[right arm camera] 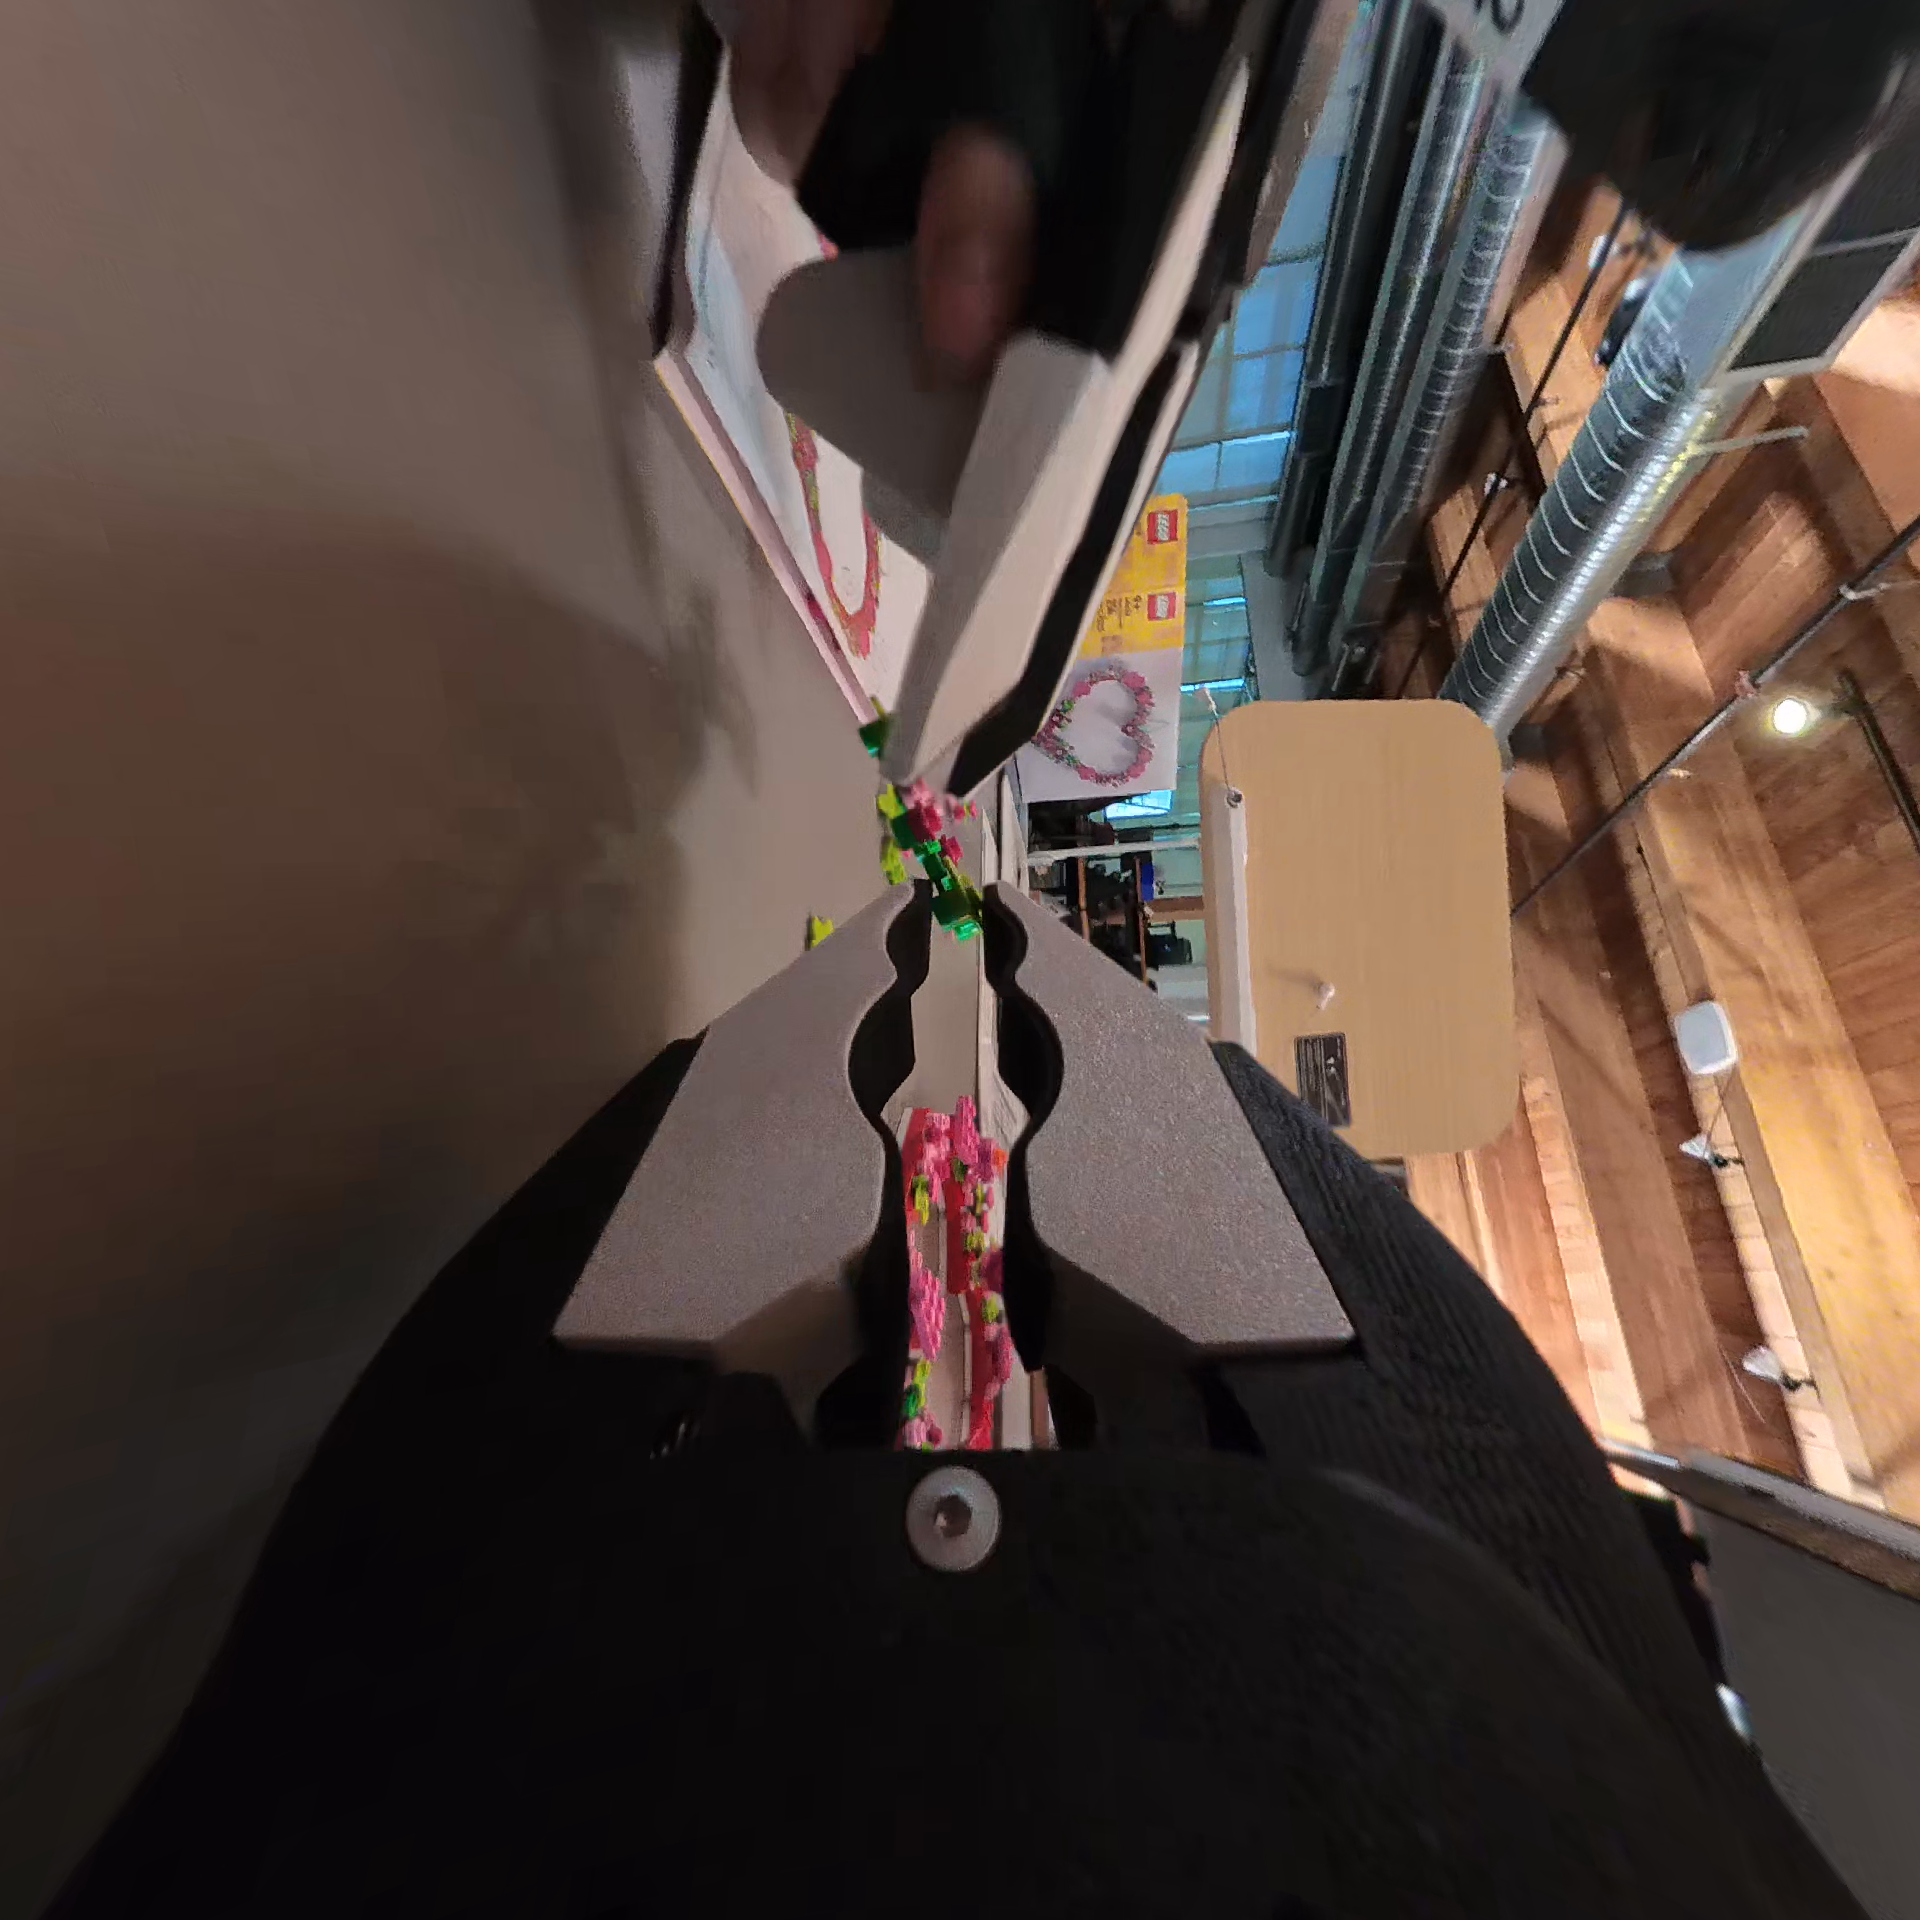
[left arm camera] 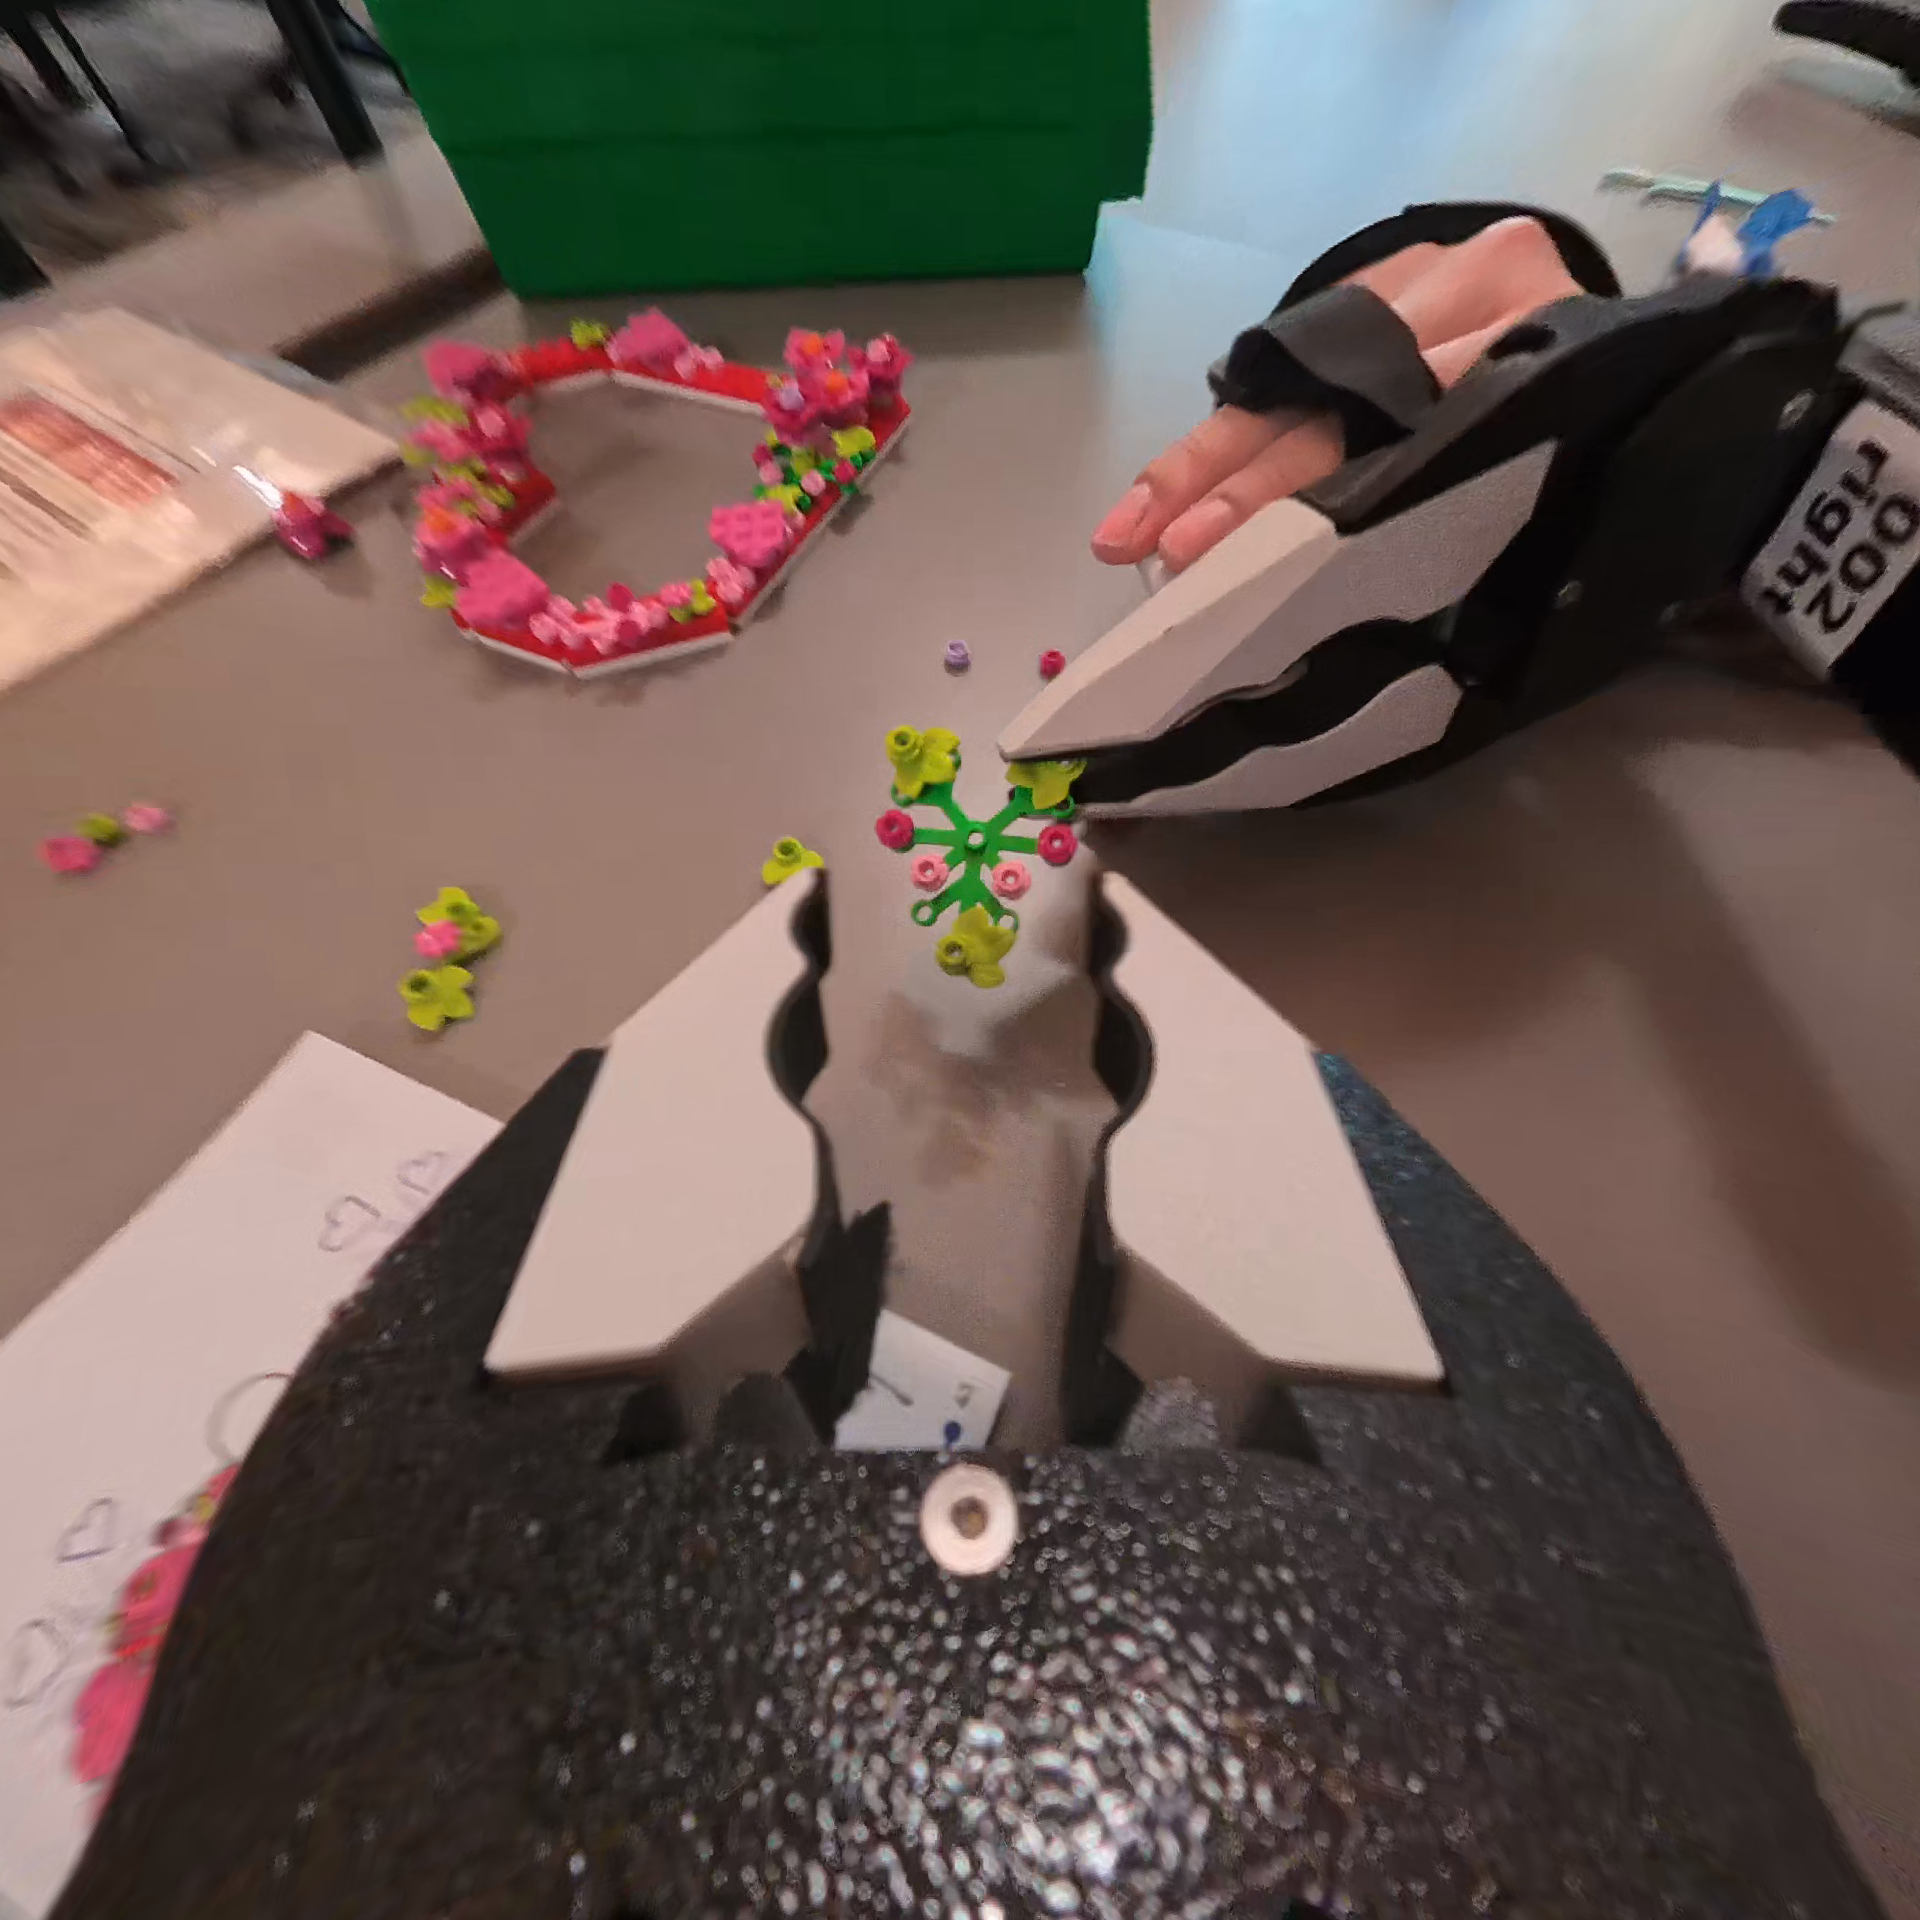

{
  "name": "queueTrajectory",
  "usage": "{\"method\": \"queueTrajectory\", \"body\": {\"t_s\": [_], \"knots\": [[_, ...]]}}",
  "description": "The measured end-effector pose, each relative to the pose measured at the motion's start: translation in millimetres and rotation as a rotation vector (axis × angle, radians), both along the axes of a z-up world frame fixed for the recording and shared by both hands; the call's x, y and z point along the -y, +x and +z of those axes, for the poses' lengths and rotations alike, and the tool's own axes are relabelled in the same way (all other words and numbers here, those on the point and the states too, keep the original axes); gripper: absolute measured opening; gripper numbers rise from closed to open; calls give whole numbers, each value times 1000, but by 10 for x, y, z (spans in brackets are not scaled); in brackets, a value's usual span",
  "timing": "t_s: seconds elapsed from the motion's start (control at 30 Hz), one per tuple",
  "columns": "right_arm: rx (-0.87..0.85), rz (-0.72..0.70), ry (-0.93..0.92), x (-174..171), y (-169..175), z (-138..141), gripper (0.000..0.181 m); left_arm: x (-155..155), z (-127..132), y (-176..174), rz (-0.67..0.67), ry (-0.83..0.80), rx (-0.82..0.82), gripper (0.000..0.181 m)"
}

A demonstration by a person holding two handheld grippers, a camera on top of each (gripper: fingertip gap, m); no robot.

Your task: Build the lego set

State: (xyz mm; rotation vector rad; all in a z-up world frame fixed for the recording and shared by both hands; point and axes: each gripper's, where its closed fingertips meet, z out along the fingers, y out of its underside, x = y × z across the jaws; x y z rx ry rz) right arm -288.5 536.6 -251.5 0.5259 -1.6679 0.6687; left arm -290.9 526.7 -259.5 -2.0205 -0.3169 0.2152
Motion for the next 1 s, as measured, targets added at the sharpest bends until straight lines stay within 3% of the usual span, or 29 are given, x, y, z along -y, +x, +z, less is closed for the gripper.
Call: {"method": "queueTrajectory", "body": {"t_s": [0.07,0.17,0.3,0.37,0.5,0.63,0.8,1.0], "knots": [[17,-20,-39,-28,-36,28,7,30,51,-40,5,-9,-138,69],[50,-49,-92,-69,-88,64,7,90,132,-142,44,-105,-456,74],[96,-76,-155,-78,-127,110,7,60,256,-137,63,-294,-998,51],[79,-80,-156,-66,-119,133,7,20,264,-100,55,-390,-1178,37],[71,-73,-163,-15,-79,153,7,-31,167,-136,73,-494,-1209,41],[76,-58,-171,33,-34,160,7,54,224,-299,200,-620,-1316,24],[74,-51,-185,48,-15,192,7,29,304,-251,213,-547,-1329,16],[77,-63,-196,47,-24,204,7,12,267,-237,191,-584,-1362,6]]}}
